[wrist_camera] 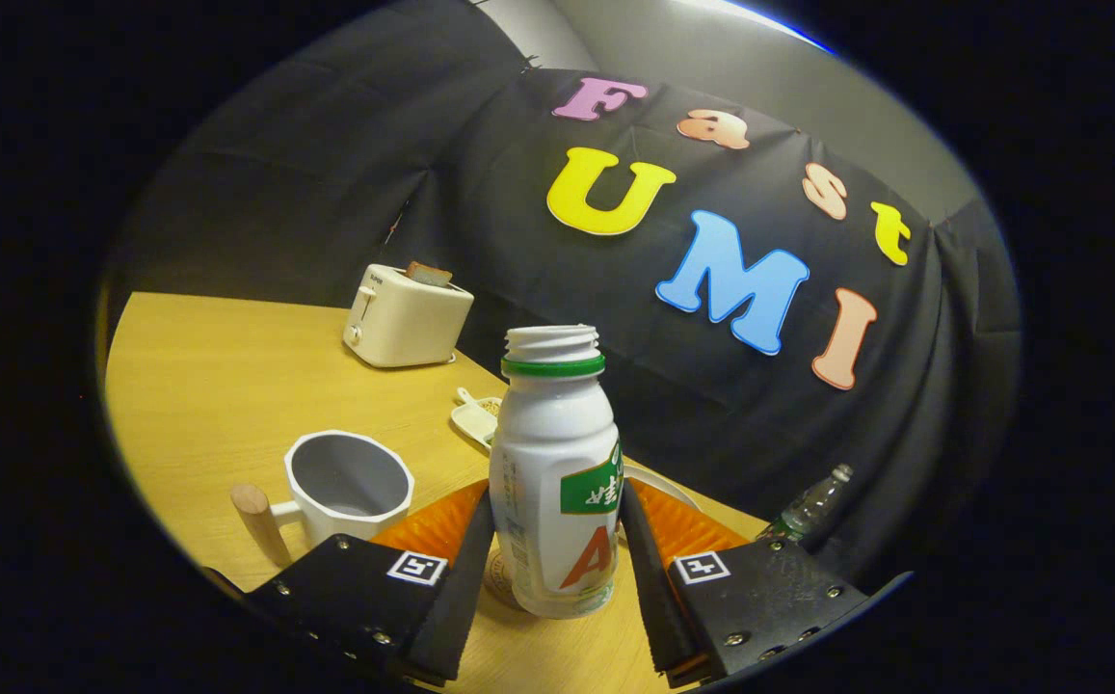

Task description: Take the bottle from table, then pour the juice into the cup, finally place the bottle on the coaster

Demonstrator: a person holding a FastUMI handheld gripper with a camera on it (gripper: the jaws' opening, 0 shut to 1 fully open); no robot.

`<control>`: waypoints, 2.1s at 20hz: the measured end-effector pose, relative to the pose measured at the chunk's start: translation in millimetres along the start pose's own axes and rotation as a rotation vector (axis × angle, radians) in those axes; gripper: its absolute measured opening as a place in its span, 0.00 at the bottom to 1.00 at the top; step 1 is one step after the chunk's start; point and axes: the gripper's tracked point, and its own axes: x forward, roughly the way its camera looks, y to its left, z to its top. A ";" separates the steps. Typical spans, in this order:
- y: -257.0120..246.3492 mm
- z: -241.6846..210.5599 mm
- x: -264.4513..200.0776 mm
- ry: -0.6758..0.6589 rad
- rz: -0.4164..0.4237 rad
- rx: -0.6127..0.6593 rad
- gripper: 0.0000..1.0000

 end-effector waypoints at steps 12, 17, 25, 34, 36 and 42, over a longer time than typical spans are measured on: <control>-4.4 -17.7 25.7 -0.005 0.063 0.300 0.71; -16.7 -31.7 40.3 0.000 0.020 0.346 0.71; -24.7 -43.1 48.8 -0.009 -0.003 0.399 0.71; -25.0 -53.9 50.0 0.021 -0.005 0.377 0.78; -20.8 -57.5 50.8 0.036 0.007 0.393 0.87; -35.8 -21.1 32.7 -0.105 -0.010 0.427 0.94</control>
